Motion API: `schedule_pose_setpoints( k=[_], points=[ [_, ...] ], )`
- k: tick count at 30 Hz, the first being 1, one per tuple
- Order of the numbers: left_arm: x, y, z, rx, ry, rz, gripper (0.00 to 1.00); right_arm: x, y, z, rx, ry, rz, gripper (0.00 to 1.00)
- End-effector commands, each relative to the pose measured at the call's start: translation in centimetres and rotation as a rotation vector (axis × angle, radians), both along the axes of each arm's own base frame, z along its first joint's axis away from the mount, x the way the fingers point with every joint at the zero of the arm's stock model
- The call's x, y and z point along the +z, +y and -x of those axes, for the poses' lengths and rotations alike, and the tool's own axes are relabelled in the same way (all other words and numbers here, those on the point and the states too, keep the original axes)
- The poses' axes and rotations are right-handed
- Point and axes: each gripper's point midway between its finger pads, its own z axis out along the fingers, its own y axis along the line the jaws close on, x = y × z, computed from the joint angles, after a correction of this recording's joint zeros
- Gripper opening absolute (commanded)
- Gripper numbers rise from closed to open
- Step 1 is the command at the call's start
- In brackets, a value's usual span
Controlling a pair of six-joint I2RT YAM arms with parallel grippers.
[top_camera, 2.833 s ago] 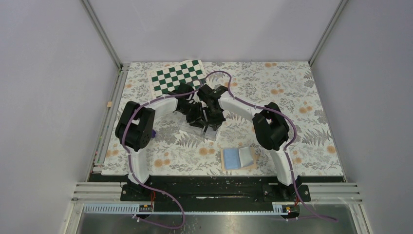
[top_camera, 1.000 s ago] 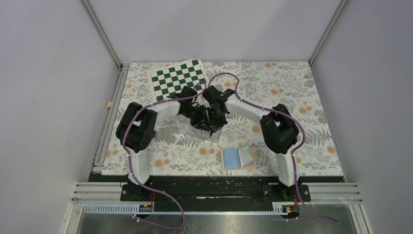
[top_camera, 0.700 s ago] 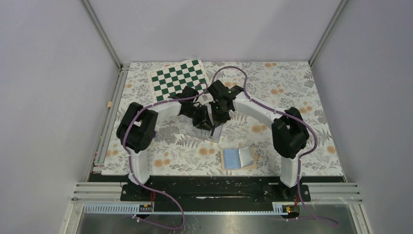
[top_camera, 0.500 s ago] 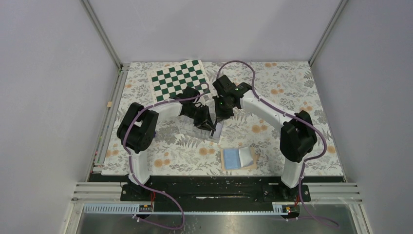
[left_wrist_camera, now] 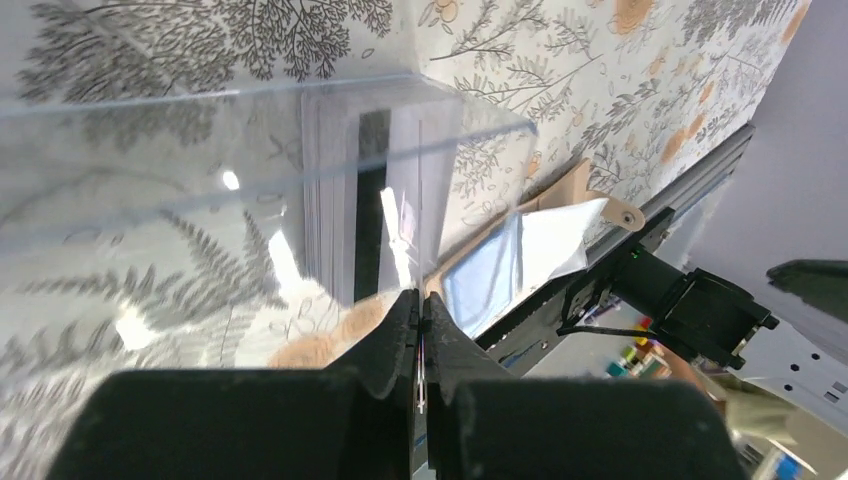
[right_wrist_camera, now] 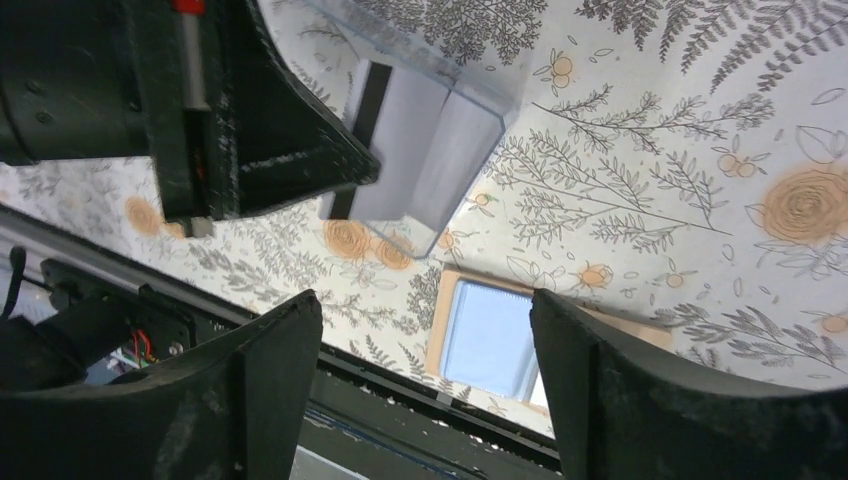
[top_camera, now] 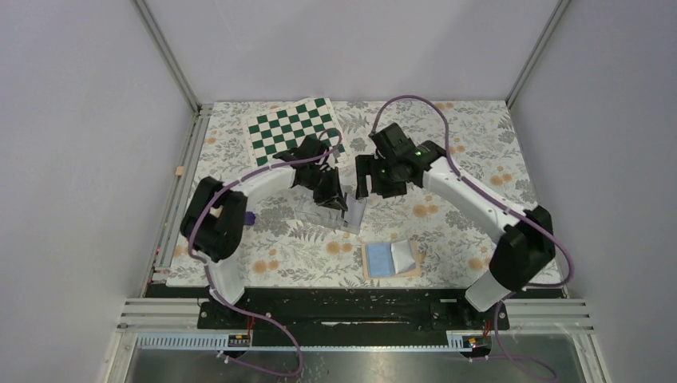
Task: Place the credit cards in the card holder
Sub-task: Pick up the credit card from the storage box.
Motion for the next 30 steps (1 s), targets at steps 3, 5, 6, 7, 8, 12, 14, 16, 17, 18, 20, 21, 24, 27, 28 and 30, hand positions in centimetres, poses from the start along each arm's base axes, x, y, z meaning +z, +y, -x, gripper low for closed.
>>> schedule_pose_setpoints(
  k=[3,5,6,7,8,12,14,16,17,18,20,21,24,27,28,30],
  points=[
    [8.8,2.5,-2.2,0.085,-0.317,-0.047,0.0,5.4,-1.4,0.5,0.005,-0.163,-0.109,0.98],
    [10.7,2.7,-1.7,0.104,-0.362,-0.008,0.0,5.9,-1.4,1.1,0.015,-0.163,-0.174,1.0],
    [11.4,2.8,-1.4,0.113,-0.376,0.021,0.0,6.1,-1.4,1.3,0.02,-0.162,-0.208,1.0],
    [12.5,2.6,-1.1,0.123,-0.392,0.068,0.0,6.3,-1.3,1.6,0.022,-0.156,-0.246,0.99],
    [13.6,2.2,-0.4,0.116,-0.392,0.142,0.0,6.5,-1.1,2.0,0.035,-0.148,-0.291,0.99],
    [17.4,0.7,2.2,0.081,-0.371,0.442,0.0,7.6,-0.1,3.8,0.092,-0.114,-0.483,0.99],
    [18.9,0.0,3.7,0.04,-0.349,0.572,0.0,8.3,0.4,4.8,0.112,-0.098,-0.592,0.97],
    [20.1,-0.2,4.7,0.014,-0.337,0.665,0.0,9.1,0.7,5.5,0.124,-0.087,-0.695,0.94],
    [20.5,-0.2,5.3,0.004,-0.332,0.703,0.0,9.7,1.0,5.9,0.138,-0.078,-0.752,0.92],
    [20.9,-0.2,5.6,-0.005,-0.336,0.733,0.0,10.1,1.2,6.4,0.146,-0.059,-0.8,0.88],
    [21.2,-0.1,6.2,-0.004,-0.33,0.773,0.0,11.7,1.7,6.7,0.166,-0.056,-0.902,0.82],
    [21.3,-0.2,6.5,-0.014,-0.327,0.79,0.0,12.0,1.9,6.9,0.175,-0.044,-0.933,0.79],
    [21.7,-0.3,7.3,-0.045,-0.318,0.829,0.0,12.1,2.3,7.2,0.19,-0.003,-0.98,0.71],
    [21.7,-0.2,7.6,-0.051,-0.315,0.834,0.0,12.6,2.6,7.1,0.206,0.025,-1.028,0.6],
    [21.7,-0.2,7.8,-0.057,-0.312,0.834,0.0,12.7,2.7,7.1,0.208,0.03,-1.041,0.57],
    [21.6,-0.2,8.0,-0.066,-0.305,0.834,0.0,13.2,2.7,6.9,0.208,0.033,-1.066,0.5]
  ],
)
